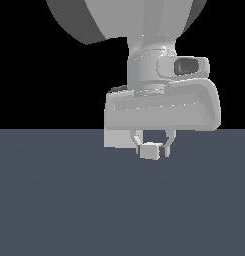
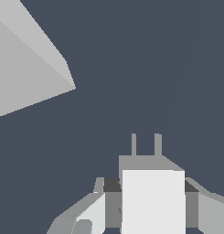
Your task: Plug the charger into the wall socket.
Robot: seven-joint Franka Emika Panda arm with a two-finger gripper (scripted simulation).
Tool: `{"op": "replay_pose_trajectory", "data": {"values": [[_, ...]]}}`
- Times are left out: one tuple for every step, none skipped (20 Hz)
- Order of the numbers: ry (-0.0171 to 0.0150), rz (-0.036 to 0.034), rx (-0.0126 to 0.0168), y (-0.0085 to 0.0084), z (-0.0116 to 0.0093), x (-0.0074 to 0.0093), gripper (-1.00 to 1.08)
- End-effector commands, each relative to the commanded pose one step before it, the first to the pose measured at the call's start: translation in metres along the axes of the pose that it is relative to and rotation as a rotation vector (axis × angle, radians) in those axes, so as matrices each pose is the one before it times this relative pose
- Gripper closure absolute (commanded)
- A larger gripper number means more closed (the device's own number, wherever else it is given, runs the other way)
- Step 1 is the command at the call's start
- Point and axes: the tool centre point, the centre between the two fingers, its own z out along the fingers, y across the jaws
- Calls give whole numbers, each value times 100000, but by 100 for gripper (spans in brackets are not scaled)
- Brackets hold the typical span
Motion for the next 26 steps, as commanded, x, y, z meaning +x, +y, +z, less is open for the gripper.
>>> {"op": "replay_pose_trajectory", "data": {"values": [[71, -10299, 184, -1957, -1235, -152, 108], [0, -3582, 94, -686, -421, -47, 108], [-1, -3296, 88, -632, -386, -43, 108], [-3, -3021, 85, -581, -353, -41, 108], [-8, -2746, 84, -530, -319, -41, 108], [-12, -2474, 83, -479, -286, -42, 108], [-15, -2226, 80, -432, -256, -41, 108], [-14, -1990, 74, -387, -228, -38, 108], [-13, -1754, 66, -341, -201, -34, 108], [-12, -1516, 58, -296, -173, -29, 108], [-10, -1276, 49, -248, -146, -24, 108], [-9, -1042, 42, -204, -118, -21, 108], [-8, -802, 34, -157, -91, -17, 108], [-8, -569, 27, -113, -64, -15, 108], [-7, -330, 20, -66, -37, -11, 108], [-6, -96, 14, -21, -9, -9, 108], [-5, 138, 5, 24, 17, -6, 108], [-5, 384, -1, 76, 45, -2, 108], [-3, 521, -8, 99, 61, 0, 108], [-1, 338, -7, 64, 39, 1, 108], [0, 120, -3, 24, 14, 1, 108], [0, 0, 0, 0, 0, 0, 108], [0, 0, 0, 0, 0, 0, 108], [0, 0, 0, 0, 0, 0, 108], [0, 0, 0, 31, -13, -9, 108], [0, 0, 0, 0, 1, 18, 108]]}}
